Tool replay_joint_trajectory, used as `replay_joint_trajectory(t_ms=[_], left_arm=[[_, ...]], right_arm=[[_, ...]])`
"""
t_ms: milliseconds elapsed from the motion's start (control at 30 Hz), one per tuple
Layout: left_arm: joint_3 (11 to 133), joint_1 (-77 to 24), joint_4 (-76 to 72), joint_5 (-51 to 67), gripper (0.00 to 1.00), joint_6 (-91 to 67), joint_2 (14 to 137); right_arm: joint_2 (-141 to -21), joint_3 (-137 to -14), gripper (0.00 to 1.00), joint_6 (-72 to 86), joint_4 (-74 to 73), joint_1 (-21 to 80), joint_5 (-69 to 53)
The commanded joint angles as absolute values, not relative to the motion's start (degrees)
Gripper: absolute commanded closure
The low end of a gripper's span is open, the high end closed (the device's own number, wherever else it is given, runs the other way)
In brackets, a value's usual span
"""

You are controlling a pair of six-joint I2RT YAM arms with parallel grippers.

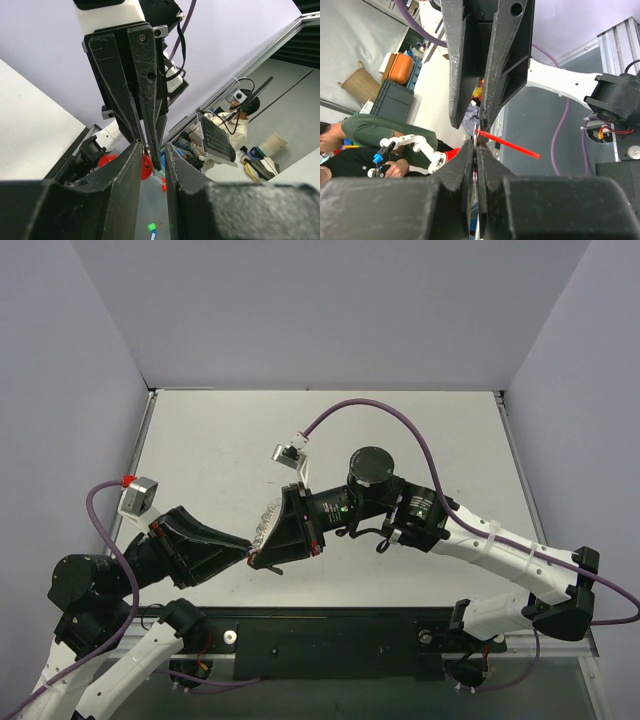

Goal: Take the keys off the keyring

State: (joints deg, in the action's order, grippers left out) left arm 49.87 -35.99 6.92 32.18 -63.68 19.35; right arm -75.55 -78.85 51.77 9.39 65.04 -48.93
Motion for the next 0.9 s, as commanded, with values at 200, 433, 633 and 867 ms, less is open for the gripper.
replay_joint_trajectory(t_ms=[200,433,633,867], left_arm=[[50.45,-35.86,5.36,32.17,0.59,-63.72,18.46],[50.19,-35.77,5.54,32.43,0.59,-63.72,18.19],[50.01,-35.77,5.63,32.52,0.6,-63.72,18.28],[49.83,-35.68,6.33,33.22,0.62,-63.28,18.1]], right_arm=[[-75.06,-82.09,1.0,50.36,10.72,65.21,-49.31],[-75.23,-82.53,1.0,50.36,10.55,65.21,-49.04],[-75.24,-82.53,1.0,50.36,10.46,65.21,-49.04],[-75.67,-83.23,1.0,50.27,10.37,65.13,-49.13]])
